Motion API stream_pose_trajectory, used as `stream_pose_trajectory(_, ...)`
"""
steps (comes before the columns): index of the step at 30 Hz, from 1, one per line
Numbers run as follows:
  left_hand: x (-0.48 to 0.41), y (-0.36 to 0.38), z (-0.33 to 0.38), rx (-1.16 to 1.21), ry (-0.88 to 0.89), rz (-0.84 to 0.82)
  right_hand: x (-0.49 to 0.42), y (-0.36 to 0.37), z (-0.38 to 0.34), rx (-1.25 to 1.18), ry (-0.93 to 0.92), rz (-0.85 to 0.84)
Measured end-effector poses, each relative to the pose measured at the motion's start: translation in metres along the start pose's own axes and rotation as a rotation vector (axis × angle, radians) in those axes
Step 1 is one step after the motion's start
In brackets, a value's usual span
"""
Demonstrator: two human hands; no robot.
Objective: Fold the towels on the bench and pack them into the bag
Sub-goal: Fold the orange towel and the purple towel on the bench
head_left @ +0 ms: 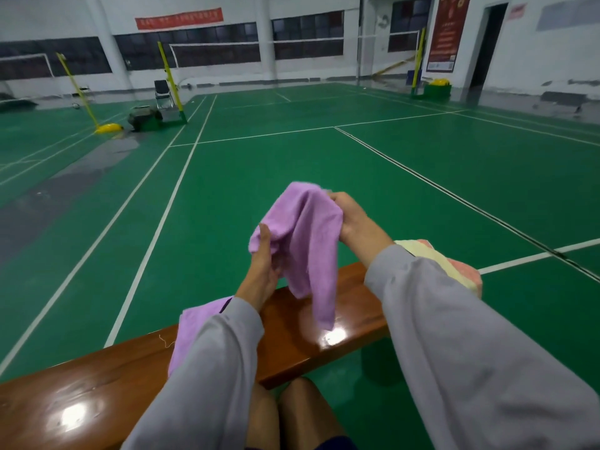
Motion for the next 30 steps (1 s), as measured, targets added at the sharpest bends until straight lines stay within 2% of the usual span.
stream_pose_trajectory(2, -0.001, -0.004, 0.001, -0.021, -0.003, 0.012, 0.003, -0.001, -0.007, -0.010, -0.045, -0.019)
stream_pose_trajectory(4, 0.005, -0.007, -0.003, 0.032, -0.084, 0.017, 0.007, 0.000, -0.004, 0.131, -0.006, 0.016)
stream_pose_trajectory(7, 0.015, 0.005, -0.008, 0.115, -0.195, -0.073, 0.001, 0.007, 0.000, 0.147, -0.004, 0.046)
stream_pose_trajectory(9, 0.018, 0.015, -0.010, 0.171, -0.193, -0.114, 0.001, 0.014, -0.005, 0.101, -0.058, 0.037)
stream_pose_trajectory(11, 0.013, 0.013, -0.016, 0.179, -0.172, -0.071, 0.002, 0.011, -0.007, 0.022, -0.093, -0.004)
stream_pose_trajectory(13, 0.018, 0.013, -0.023, 0.186, -0.233, -0.066, 0.003, 0.006, -0.002, 0.092, -0.038, 0.005)
stream_pose_trajectory(15, 0.029, 0.020, -0.030, 0.188, -0.266, -0.152, 0.007, 0.005, 0.001, 0.077, 0.012, 0.010)
stream_pose_trajectory(17, 0.030, 0.027, -0.031, 0.199, -0.232, -0.215, 0.013, 0.003, -0.003, 0.003, -0.029, -0.022)
stream_pose_trajectory(21, 0.013, 0.029, 0.001, 0.184, -0.011, -0.127, 0.011, -0.016, 0.001, 0.142, -0.012, 0.033)
stream_pose_trajectory(23, -0.001, 0.025, 0.009, 0.172, 0.050, -0.131, 0.003, -0.015, 0.008, 0.078, 0.052, 0.032)
stream_pose_trajectory(25, 0.013, 0.031, 0.018, 0.199, 0.065, -0.179, -0.008, -0.023, 0.008, -0.042, 0.003, 0.094)
stream_pose_trajectory(27, 0.020, 0.028, 0.016, 0.171, -0.048, -0.258, -0.016, -0.036, 0.002, -0.189, -0.101, 0.159)
stream_pose_trajectory(28, 0.020, 0.021, 0.014, 0.119, -0.121, -0.258, -0.018, -0.044, 0.002, -0.185, -0.118, 0.183)
stream_pose_trajectory(30, 0.009, 0.006, 0.021, -0.047, -0.169, -0.277, -0.018, -0.051, 0.008, -0.004, -0.022, 0.198)
Point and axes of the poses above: each hand's wrist, its own x-axis away from the middle knuckle, its own y-axis out of the palm, z = x × y, the point moved 4 cm from there along -x, towards the middle knuckle, and after that the axes turned 11 degrees about -z, right-handed, at the moved point
